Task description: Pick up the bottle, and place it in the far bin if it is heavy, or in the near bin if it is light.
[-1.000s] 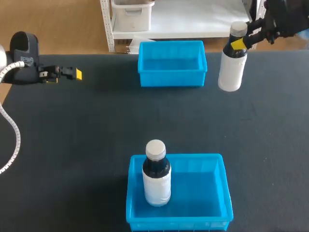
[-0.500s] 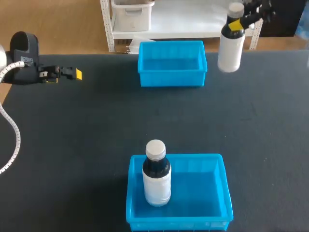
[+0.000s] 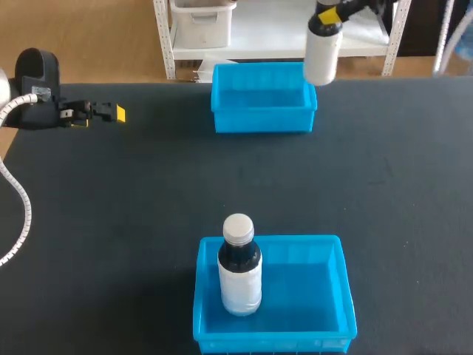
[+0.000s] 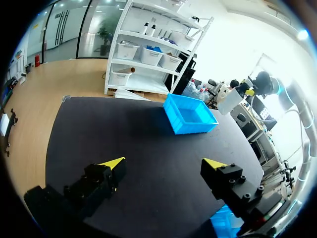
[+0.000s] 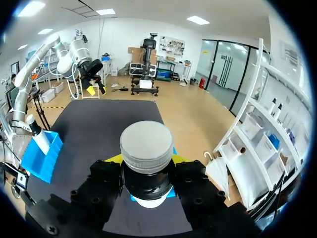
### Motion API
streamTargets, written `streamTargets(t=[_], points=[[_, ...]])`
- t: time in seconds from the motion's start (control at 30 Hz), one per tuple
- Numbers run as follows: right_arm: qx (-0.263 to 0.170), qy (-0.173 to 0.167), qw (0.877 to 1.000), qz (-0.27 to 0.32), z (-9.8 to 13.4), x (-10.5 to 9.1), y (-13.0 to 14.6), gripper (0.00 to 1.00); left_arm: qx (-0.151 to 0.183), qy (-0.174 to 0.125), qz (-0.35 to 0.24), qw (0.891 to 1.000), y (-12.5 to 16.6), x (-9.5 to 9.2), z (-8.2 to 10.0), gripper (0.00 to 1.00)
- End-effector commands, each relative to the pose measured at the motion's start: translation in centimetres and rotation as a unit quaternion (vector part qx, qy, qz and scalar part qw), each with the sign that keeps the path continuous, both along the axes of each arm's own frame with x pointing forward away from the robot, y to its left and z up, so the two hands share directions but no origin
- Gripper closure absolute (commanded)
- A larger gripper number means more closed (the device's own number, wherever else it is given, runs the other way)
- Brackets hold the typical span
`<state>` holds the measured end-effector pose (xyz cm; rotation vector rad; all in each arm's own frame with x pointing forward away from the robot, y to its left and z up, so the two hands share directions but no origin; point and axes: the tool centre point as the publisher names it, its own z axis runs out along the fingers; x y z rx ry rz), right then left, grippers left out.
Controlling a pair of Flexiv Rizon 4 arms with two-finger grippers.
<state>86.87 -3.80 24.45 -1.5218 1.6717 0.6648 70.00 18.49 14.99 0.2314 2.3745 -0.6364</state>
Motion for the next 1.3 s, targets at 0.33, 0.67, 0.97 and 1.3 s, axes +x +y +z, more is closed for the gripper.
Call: streamTargets(t=[0.33, 0.67, 0.97, 1.3], points=[[0.003, 0.035, 0.994, 0.108, -1.6, 3.9, 6.8, 1.0, 0.0, 0.0, 0.0, 1.0, 0.0, 0.0, 0.0, 0.0], [0.008, 0.045, 0.988, 0.148, -3.4, 4.3, 10.5, 1.0, 0.0, 0.0, 0.0, 1.0, 0.0, 0.0, 0.0, 0.0], [0.011, 0.059, 0.983, 0.171, -5.3, 4.2, 12.6, 1.0, 0.0, 0.0, 0.0, 1.0, 0.0, 0.0, 0.0, 0.0], [0.019, 0.09, 0.978, 0.187, -6.9, 4.8, 13.8, 1.0, 0.0, 0.0, 0.0, 1.0, 0.0, 0.0, 0.0, 0.0]])
